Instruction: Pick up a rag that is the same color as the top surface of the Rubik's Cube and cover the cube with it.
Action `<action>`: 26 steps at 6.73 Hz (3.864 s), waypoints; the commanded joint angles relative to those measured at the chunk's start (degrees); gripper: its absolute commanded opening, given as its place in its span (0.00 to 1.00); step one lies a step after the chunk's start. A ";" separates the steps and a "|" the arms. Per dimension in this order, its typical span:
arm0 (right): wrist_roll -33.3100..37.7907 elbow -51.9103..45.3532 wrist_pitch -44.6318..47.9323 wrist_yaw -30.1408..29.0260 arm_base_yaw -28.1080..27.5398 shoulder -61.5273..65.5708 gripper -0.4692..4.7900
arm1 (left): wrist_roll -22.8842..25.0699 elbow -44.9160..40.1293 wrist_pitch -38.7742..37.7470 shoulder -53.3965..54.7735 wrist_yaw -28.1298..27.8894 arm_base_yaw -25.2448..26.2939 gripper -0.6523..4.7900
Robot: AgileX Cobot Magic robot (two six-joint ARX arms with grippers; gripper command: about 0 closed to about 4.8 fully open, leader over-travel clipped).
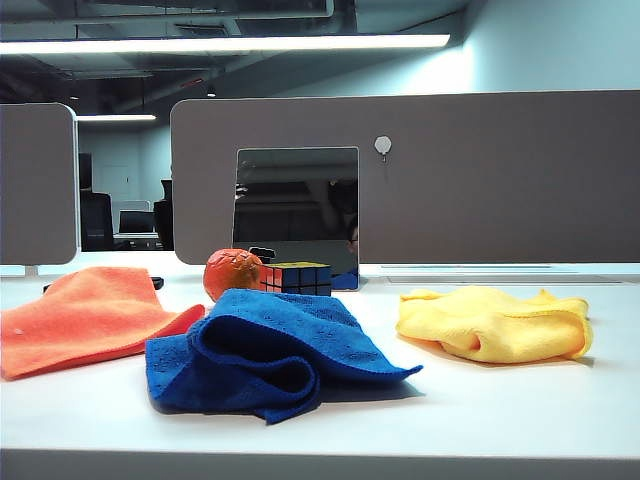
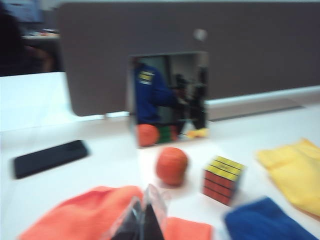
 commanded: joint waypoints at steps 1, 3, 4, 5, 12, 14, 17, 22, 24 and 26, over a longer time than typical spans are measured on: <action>0.37 16.57 -7.89 -7.76 0.04 16.70 0.08 | -2.95 1.27 -4.22 0.28 6.27 -0.09 0.11; 5.22 23.96 -9.35 -11.19 0.07 35.52 0.08 | 3.78 15.69 -8.07 19.98 10.58 -0.20 0.11; 5.20 23.96 -6.69 -12.72 0.07 38.77 0.08 | 4.20 15.67 -7.30 22.08 10.56 -1.46 0.11; 5.03 23.80 -0.42 -13.75 0.11 48.96 0.08 | 4.96 15.65 -0.92 28.39 1.95 -13.79 0.11; 4.81 23.80 6.91 -15.61 7.93 70.20 0.49 | 3.67 15.67 13.14 42.42 -10.64 -22.51 0.11; 4.35 23.80 4.70 -11.67 7.89 75.63 0.73 | 3.67 15.67 13.14 42.42 -10.67 -22.51 0.11; 4.39 23.80 5.95 -3.04 7.89 79.03 0.73 | 3.67 15.65 13.11 42.42 -10.64 -22.51 0.11; 4.42 23.82 6.80 -4.61 7.89 83.32 0.09 | 3.67 15.65 13.09 42.42 -10.64 -22.51 0.11; 4.42 23.82 11.63 -9.09 7.89 74.16 0.09 | 3.67 15.65 13.09 42.42 -10.64 -22.51 0.11; 9.09 23.89 18.49 -18.69 8.31 67.52 0.09 | 3.67 15.65 13.09 42.42 -10.64 -22.51 0.11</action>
